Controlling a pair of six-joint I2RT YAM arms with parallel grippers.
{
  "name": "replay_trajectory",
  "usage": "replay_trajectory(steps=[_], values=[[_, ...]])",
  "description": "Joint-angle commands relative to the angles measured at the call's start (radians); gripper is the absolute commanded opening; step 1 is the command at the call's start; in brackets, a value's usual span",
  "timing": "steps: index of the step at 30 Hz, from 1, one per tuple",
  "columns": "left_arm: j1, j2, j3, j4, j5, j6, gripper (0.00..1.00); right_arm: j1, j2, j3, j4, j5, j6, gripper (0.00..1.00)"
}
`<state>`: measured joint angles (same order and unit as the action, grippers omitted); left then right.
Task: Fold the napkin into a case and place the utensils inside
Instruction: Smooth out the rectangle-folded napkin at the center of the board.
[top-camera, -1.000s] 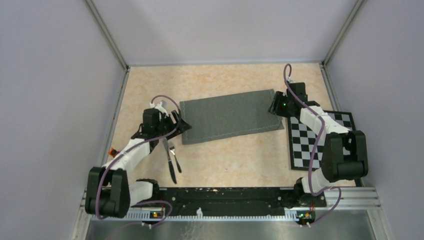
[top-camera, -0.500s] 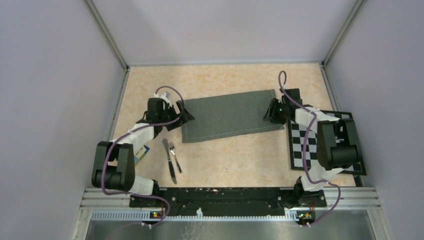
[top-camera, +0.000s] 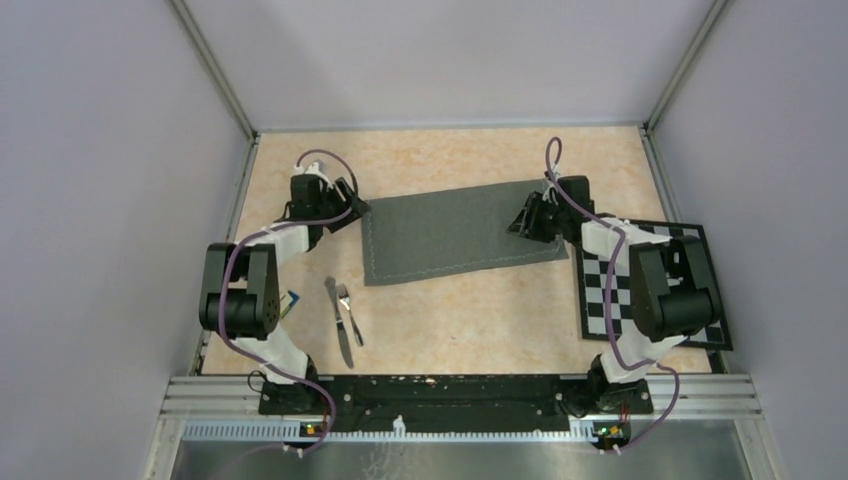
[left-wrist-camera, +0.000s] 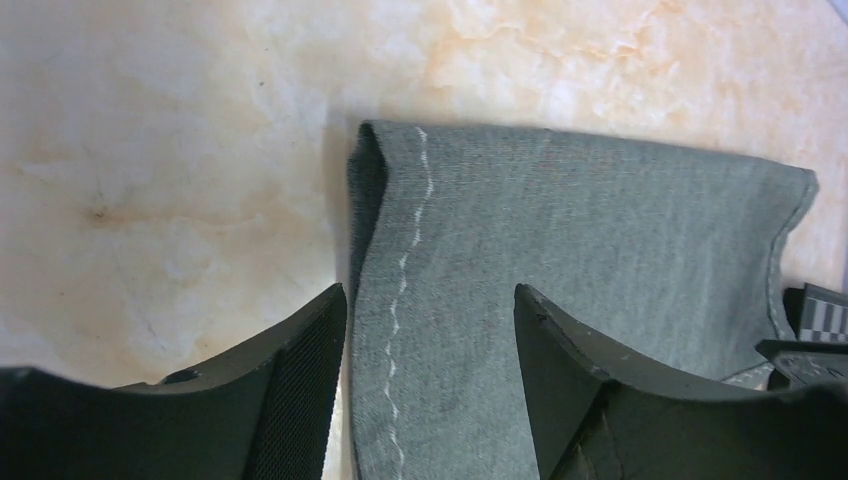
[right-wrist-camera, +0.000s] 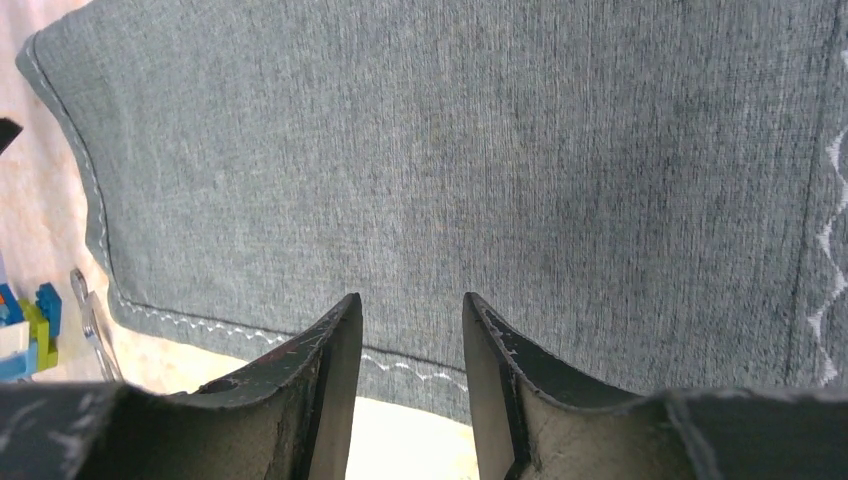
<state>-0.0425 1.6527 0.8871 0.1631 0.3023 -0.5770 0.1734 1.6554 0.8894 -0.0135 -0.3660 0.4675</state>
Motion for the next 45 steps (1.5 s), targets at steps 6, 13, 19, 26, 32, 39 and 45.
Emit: replay_trajectory(steps=[6,13,19,26,32,39,45], values=[[0.014,0.139,0.103,0.087,0.062,0.045,0.65,0.003,-0.104,-0.024,0.048,-0.017,-0.010,0.40],[0.036,0.217,0.129,0.195,0.178,0.014,0.60,0.001,-0.132,-0.027,0.028,0.018,-0.035,0.40],[0.036,0.234,0.126,0.215,0.211,-0.002,0.45,0.001,-0.123,-0.032,0.035,0.011,-0.035,0.40],[0.065,0.228,0.130,0.208,0.201,0.000,0.29,0.001,-0.114,-0.033,0.049,-0.004,-0.032,0.39],[0.071,0.247,0.166,0.214,0.191,-0.019,0.15,0.002,-0.109,-0.033,0.048,-0.005,-0.033,0.39],[0.073,0.257,0.191,0.238,0.218,-0.042,0.00,0.001,-0.099,-0.028,0.048,-0.003,-0.033,0.39],[0.083,0.272,0.182,0.286,0.191,-0.073,0.00,0.002,-0.091,-0.028,0.053,0.001,-0.032,0.38]])
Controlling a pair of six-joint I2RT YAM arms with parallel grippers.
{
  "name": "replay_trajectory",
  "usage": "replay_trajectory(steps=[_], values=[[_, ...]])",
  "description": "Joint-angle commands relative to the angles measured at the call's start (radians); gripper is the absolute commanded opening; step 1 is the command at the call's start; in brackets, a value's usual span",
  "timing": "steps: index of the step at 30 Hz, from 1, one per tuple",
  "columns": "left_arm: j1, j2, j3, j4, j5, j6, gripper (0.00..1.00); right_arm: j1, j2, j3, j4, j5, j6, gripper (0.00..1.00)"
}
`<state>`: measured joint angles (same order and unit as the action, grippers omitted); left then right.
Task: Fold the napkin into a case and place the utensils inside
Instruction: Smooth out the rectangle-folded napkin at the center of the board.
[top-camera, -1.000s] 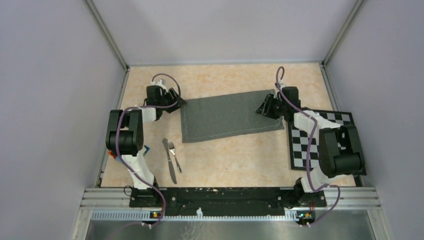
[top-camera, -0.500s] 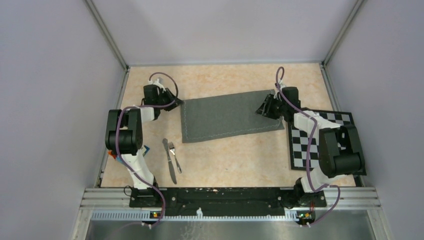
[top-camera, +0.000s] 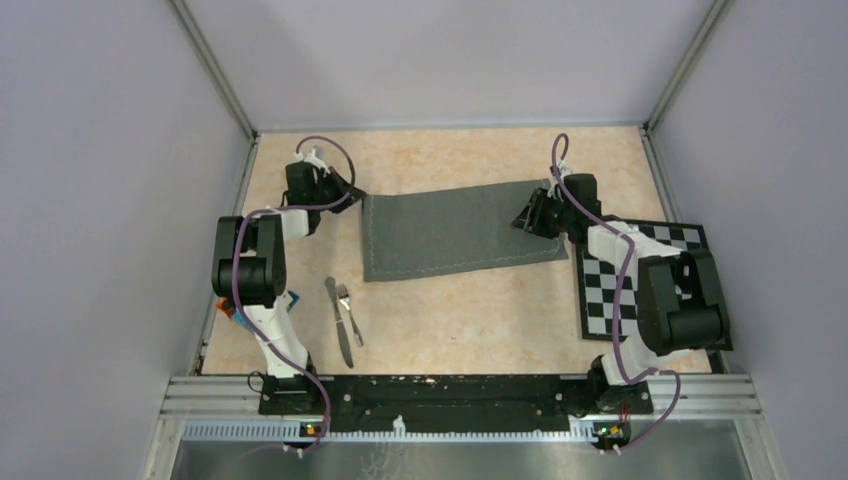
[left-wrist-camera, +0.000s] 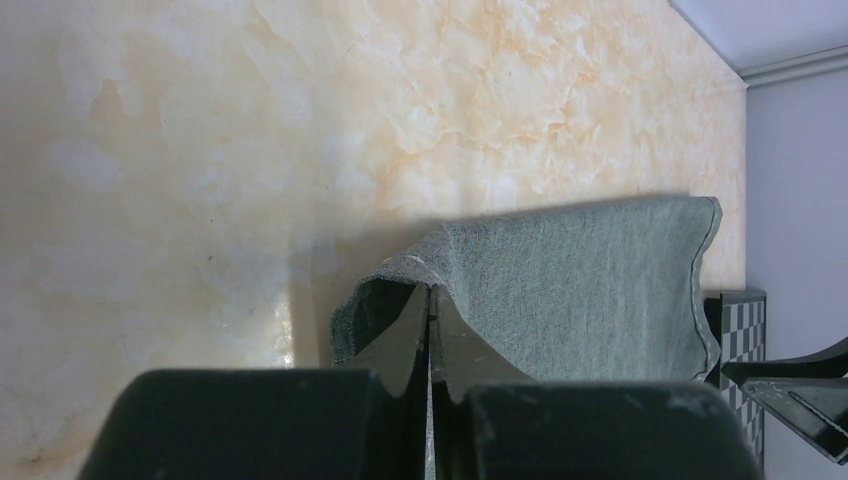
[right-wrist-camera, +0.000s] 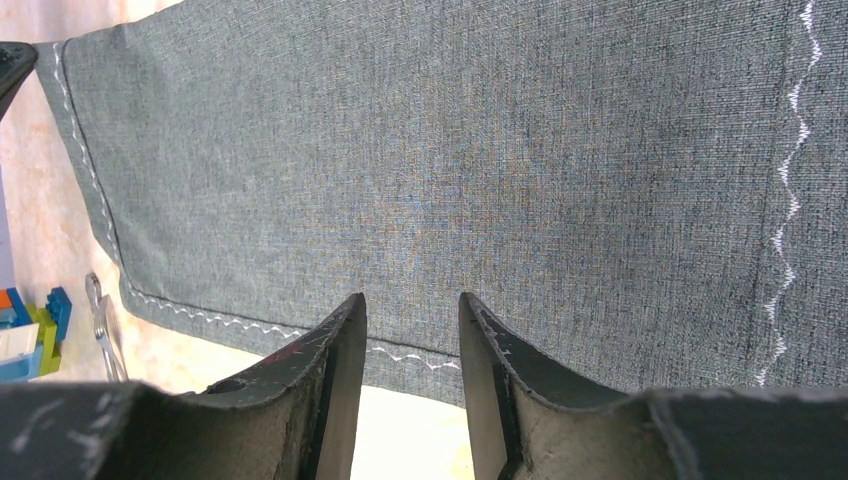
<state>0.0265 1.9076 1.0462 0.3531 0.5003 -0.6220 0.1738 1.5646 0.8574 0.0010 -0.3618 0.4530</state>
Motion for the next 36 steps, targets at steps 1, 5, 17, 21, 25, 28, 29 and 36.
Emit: replay_trajectory(steps=[1,5,17,21,25,28,29,36], values=[[0.015,0.025,0.021,0.110,-0.009,-0.040,0.00,0.001,0.006,0.003,0.039,-0.003,-0.017,0.38],[0.021,0.071,0.029,0.141,-0.002,-0.070,0.00,0.001,0.015,0.000,0.042,0.000,-0.016,0.38],[0.012,-0.131,0.010,-0.250,-0.204,-0.019,0.67,0.000,0.029,0.062,-0.146,0.161,-0.049,0.44],[-0.051,-0.261,-0.055,-0.304,-0.191,-0.012,0.80,-0.006,-0.009,0.026,-0.188,0.219,-0.047,0.48],[-0.137,-0.239,-0.083,-0.256,-0.085,-0.051,0.80,-0.011,-0.003,0.053,-0.252,0.305,-0.073,0.49],[-0.193,-0.184,-0.081,-0.256,-0.091,-0.068,0.82,-0.030,-0.013,0.077,-0.287,0.345,-0.090,0.54],[-0.201,-0.174,-0.092,-0.241,-0.081,-0.076,0.82,-0.039,-0.025,0.074,-0.286,0.348,-0.097,0.57],[-0.205,-0.192,-0.158,-0.209,-0.087,-0.085,0.85,-0.146,-0.032,0.047,-0.219,0.221,-0.089,0.63]])
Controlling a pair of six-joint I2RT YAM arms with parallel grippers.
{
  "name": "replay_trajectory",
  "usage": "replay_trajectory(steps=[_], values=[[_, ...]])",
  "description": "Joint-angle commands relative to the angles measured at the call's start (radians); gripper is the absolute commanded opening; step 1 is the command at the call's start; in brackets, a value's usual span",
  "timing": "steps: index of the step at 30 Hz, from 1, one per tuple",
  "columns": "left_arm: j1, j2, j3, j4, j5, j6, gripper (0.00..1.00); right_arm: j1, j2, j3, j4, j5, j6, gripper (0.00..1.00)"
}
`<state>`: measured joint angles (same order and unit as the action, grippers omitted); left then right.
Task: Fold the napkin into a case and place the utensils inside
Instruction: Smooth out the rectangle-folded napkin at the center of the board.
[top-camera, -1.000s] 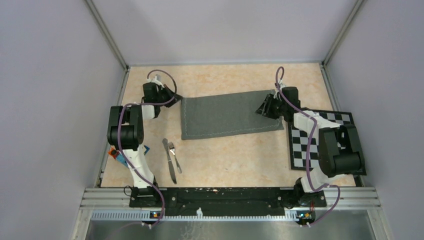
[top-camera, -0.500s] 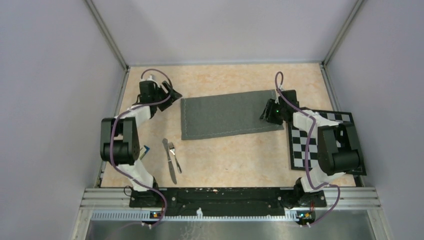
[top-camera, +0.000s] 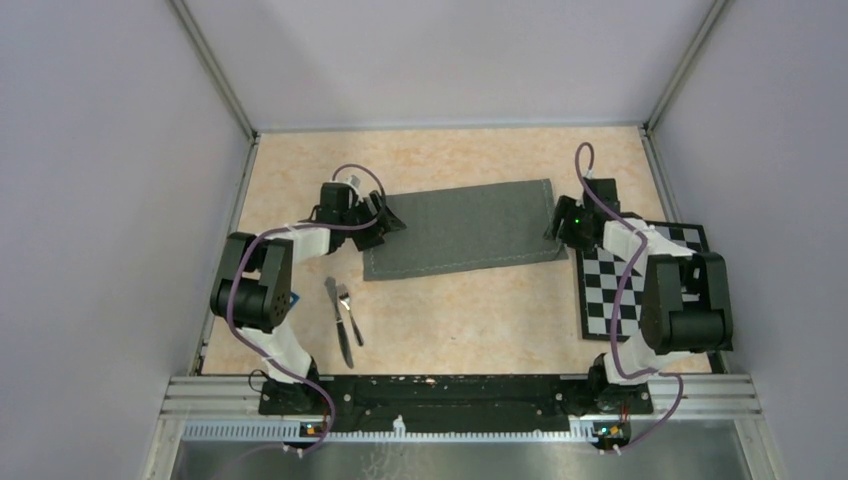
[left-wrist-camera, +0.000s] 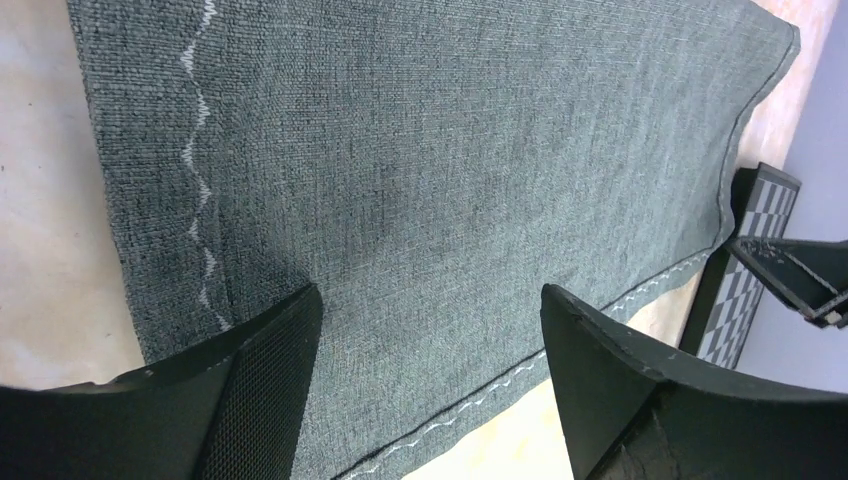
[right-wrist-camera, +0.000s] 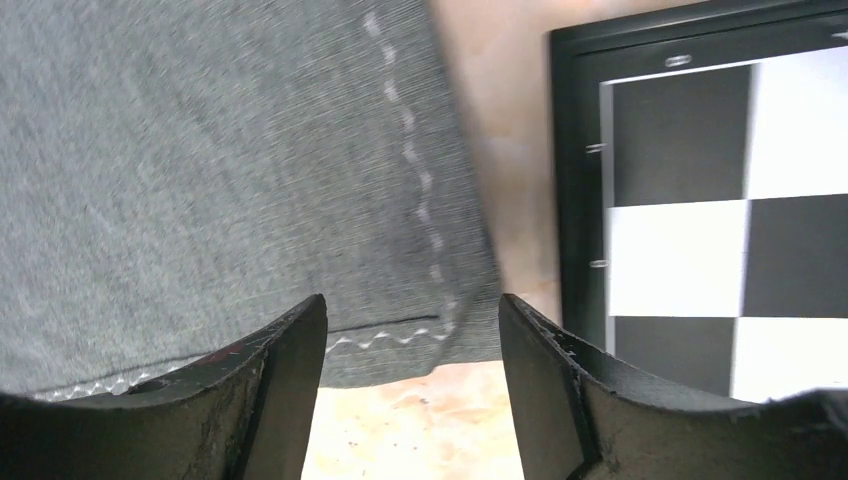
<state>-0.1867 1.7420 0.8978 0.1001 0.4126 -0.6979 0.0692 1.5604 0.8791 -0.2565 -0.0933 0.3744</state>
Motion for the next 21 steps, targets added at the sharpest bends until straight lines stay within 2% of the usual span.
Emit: replay_trajectory(steps=[1,13,21], values=[[0.009,-0.028,-0.016,0.042,0.000,-0.010,0.85,-0.044,-0.022,0.022,0.041,-0.048,-0.009,0.63],[0.009,-0.053,-0.067,0.067,-0.009,-0.009,0.86,-0.048,0.052,0.014,0.130,-0.177,0.007,0.61],[0.009,-0.089,-0.060,0.058,-0.017,-0.001,0.86,-0.052,-0.077,-0.033,0.242,-0.390,0.086,0.60]])
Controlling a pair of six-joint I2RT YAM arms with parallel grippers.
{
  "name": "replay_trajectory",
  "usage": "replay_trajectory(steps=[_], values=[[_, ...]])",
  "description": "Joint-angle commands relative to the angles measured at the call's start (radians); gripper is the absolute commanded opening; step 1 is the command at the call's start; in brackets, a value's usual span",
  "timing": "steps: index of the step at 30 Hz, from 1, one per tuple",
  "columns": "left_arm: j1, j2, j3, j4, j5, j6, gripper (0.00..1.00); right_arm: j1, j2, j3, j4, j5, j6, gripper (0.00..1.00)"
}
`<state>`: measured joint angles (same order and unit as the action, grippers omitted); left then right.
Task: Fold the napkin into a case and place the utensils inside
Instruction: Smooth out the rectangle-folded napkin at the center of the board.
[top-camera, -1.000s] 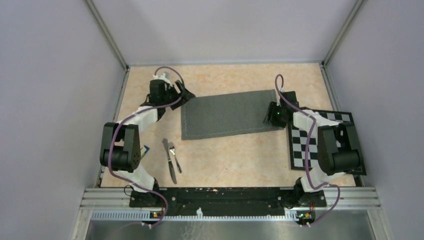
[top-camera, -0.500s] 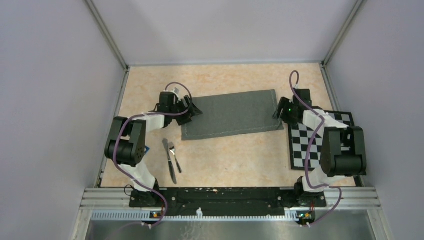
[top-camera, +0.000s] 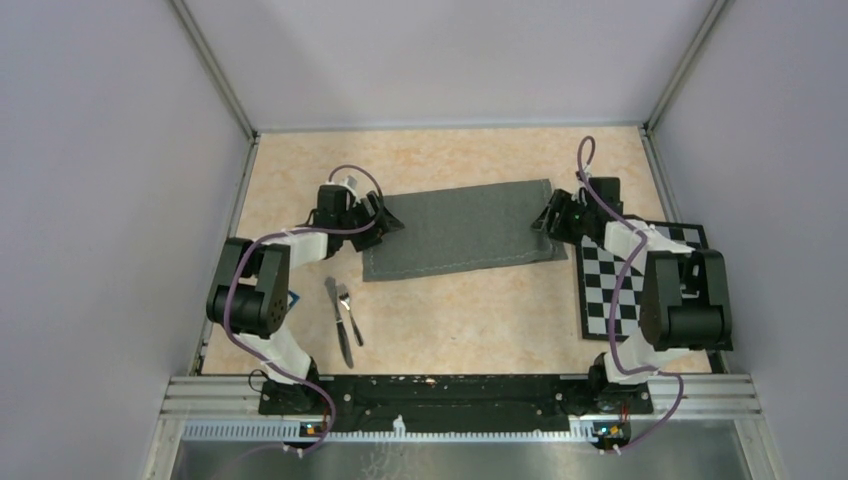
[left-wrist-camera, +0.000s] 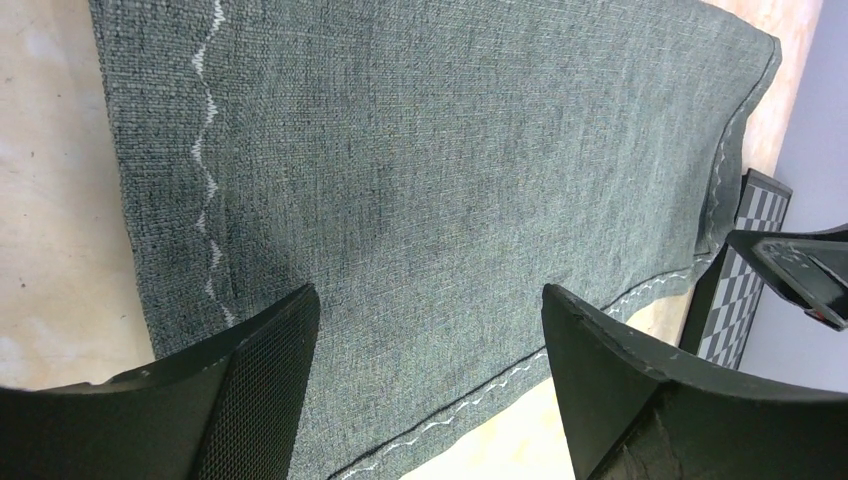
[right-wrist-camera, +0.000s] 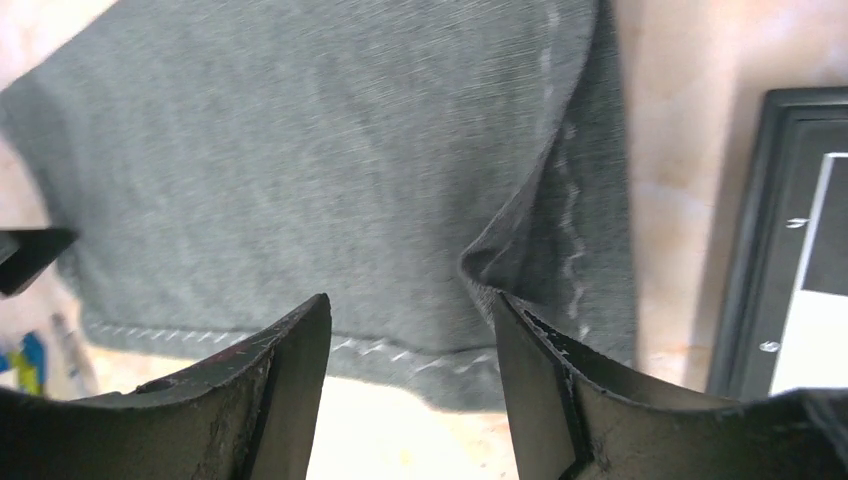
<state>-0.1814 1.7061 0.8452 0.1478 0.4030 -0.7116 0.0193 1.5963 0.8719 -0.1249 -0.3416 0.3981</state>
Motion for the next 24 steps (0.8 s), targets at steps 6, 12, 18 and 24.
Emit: replay_trajectory(steps=[6,12,18,24], values=[[0.003,-0.048,-0.002,0.012,-0.002,0.012,0.86,-0.016,-0.175,-0.011,-0.035,0.084,0.032,0.61],[0.003,-0.053,-0.005,0.008,0.000,0.019,0.86,-0.016,-0.165,-0.001,-0.134,0.236,-0.027,0.60],[0.017,-0.042,0.013,0.065,0.072,0.007,0.88,-0.003,-0.108,0.032,0.025,0.003,0.012,0.62],[0.067,0.076,0.033,0.359,0.188,-0.136,0.89,0.046,0.202,0.176,0.451,-0.303,0.292,0.74]])
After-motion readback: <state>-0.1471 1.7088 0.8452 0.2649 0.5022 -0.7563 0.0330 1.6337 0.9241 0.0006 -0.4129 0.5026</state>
